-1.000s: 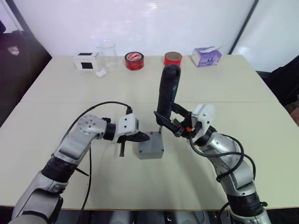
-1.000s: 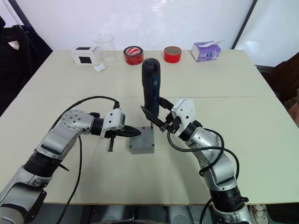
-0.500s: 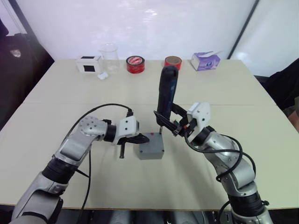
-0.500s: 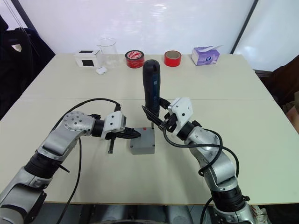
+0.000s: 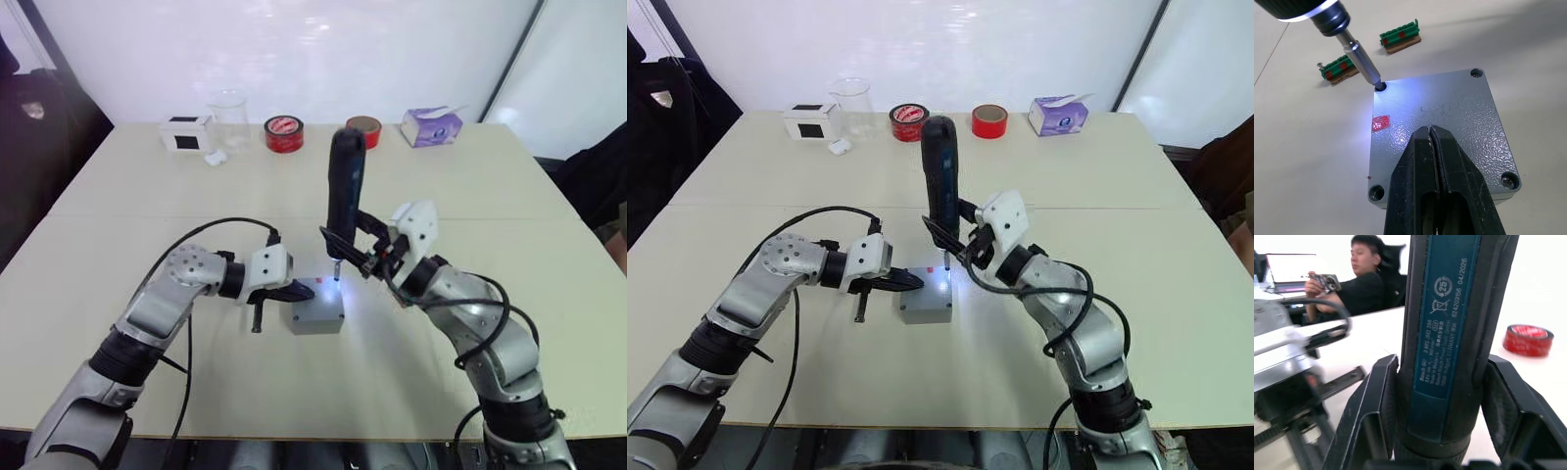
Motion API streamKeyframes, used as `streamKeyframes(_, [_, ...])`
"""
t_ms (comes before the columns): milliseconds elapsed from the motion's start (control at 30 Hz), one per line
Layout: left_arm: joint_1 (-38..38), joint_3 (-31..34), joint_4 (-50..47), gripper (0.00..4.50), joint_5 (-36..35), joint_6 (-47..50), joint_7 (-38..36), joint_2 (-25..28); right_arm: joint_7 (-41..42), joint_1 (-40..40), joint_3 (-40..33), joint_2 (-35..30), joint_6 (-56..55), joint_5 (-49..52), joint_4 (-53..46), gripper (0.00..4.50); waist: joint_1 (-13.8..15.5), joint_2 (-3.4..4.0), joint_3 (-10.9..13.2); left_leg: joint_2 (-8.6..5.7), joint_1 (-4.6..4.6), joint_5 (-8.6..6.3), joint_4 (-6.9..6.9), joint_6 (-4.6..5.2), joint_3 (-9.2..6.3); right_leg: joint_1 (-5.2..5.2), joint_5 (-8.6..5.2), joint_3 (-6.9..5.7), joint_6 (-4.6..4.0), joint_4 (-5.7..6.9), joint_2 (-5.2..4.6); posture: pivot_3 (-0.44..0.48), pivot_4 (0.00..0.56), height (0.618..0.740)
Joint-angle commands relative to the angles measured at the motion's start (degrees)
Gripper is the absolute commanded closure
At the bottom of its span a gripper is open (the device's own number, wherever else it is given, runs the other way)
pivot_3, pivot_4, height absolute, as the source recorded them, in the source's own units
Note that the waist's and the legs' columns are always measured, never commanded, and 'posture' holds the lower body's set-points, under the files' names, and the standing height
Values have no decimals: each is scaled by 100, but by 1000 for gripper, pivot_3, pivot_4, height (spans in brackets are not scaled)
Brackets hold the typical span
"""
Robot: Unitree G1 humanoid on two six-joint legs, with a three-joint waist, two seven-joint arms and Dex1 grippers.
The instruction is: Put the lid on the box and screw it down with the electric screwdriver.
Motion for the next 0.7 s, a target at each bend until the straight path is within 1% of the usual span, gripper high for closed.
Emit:
streamKeyframes(33, [1,90,-123,4500,-106,32,-47,-1,-873,-720,-1119,99,1014,1064,-692,2592,0,5,14,-2,-5,0,0,0,0,-5,1,0,1,0,-3,0,150,739])
streamKeyframes(100, [-19,163,-180,4500,-227,75,-55,-23,-1327,-1047,-1648,-18,1865,1835,-635,2592,-4,6,17,-2,-12,0,-2,0,0,-13,3,0,5,0,-5,0,150,739])
streamKeyframes(133, [-35,215,-272,4500,-298,87,-102,20,-1509,-1293,-2028,-291,2447,2245,-499,2592,-5,6,18,-2,-15,0,-6,0,1,-16,6,0,11,-1,-7,0,150,739])
streamKeyframes(200, [-69,302,-443,4500,-427,131,-187,97,-1791,-1664,-2549,-788,3444,2778,-216,2592,-4,9,25,-3,-23,0,-17,0,2,-25,7,-1,12,-6,-11,0,150,739])
streamKeyframes(267, [-109,387,-595,4500,-557,211,-238,140,-1953,-1923,-2820,-1242,4345,3072,80,2592,-6,10,26,-3,-59,0,-18,0,1,-61,8,0,11,-5,-15,0,150,739])
streamKeyframes(300, [-151,454,-697,4500,-644,255,-272,175,-1897,-2029,-2821,-1637,4903,3009,291,2592,-7,12,27,-3,-82,0,-18,0,1,-87,11,2,13,-3,-17,0,150,739])
streamKeyframes(333, [-177,492,-768,4500,-698,286,-286,196,-1860,-2101,-2817,-1891,5277,2962,427,2592,-3,22,33,-2,-94,0,-18,-1,0,-100,12,2,16,-2,-16,0,150,739])
streamKeyframes(400, [-221,583,-924,4500,-837,388,-286,223,-1742,-2063,-2588,-2528,5633,2921,783,2592,-5,23,36,-3,-100,0,-26,0,1,-107,8,1,10,-9,-16,0,150,739])
streamKeyframes(467, [-243,661,-1092,4500,-979,505,-270,240,-1442,-1870,-2103,-3258,5665,2919,1176,2592,-7,32,44,-6,-100,0,-41,0,4,-110,6,2,8,-19,-15,0,150,739])
streamKeyframes(500, [-248,698,-1160,4500,-1044,550,-256,241,-1333,-1788,-1905,-3503,5665,2898,1341,2592,-11,33,45,-7,-99,0,-52,0,6,-110,6,2,9,-30,-15,0,150,739])
streamKeyframes(567, [-257,726,-1230,4500,-1107,611,-224,238,-1161,-1745,-1660,-3739,5665,2862,1531,2592,-31,31,46,-6,-99,0,-65,0,10,-110,7,0,10,-45,-10,0,150,739])
streamKeyframes(700, [-244,794,-1310,4500,-1208,683,-110,234,-1129,-1616,-1035,-3900,5665,2398,2160,2592,-56,30,48,2,-94,-2,-67,4,19,-110,7,9,12,-53,9,0,150,739])
